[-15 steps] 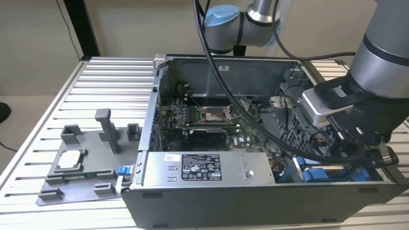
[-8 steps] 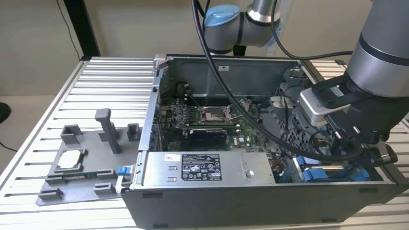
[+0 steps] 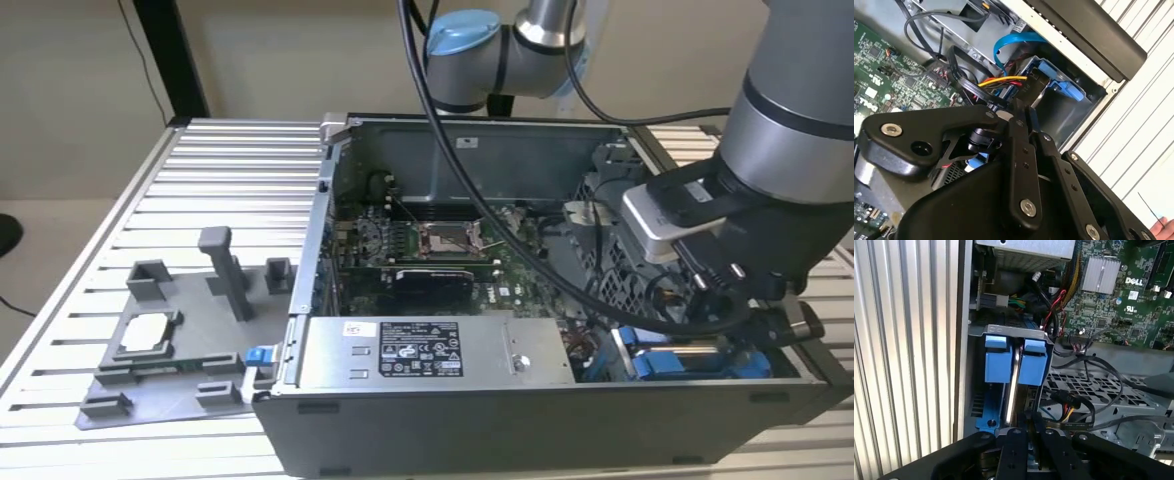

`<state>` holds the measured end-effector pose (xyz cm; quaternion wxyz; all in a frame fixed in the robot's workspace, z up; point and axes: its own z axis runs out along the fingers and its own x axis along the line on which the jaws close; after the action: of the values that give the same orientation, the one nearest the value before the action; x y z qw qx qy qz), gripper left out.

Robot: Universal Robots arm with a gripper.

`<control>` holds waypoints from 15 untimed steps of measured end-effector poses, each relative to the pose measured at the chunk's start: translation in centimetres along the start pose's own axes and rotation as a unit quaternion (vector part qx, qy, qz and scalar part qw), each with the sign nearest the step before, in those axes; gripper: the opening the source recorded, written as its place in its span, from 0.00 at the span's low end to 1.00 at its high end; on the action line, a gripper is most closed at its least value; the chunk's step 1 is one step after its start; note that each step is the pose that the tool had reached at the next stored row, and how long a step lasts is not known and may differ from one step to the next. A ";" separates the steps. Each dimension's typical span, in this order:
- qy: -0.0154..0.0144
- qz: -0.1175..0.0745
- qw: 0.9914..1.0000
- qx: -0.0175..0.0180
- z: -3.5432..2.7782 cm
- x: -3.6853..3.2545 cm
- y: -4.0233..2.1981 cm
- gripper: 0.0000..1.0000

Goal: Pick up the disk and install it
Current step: 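Insert the second disk wire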

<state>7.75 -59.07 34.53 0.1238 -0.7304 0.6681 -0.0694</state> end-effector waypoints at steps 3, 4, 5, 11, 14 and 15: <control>0.000 0.000 1.000 0.001 0.15 -0.11 0.04 0.00; 0.000 0.001 1.000 0.001 0.21 -0.13 0.05 0.00; 0.000 0.001 1.000 0.001 0.28 -0.16 0.07 0.00; 0.001 0.004 1.000 0.002 0.56 -0.24 0.14 0.00; 0.002 0.005 1.000 0.002 0.68 -0.25 0.17 0.00; 0.002 0.006 1.000 0.002 0.72 -0.25 0.19 0.00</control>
<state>7.74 -58.77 33.81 0.1242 -0.7261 0.6725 -0.0715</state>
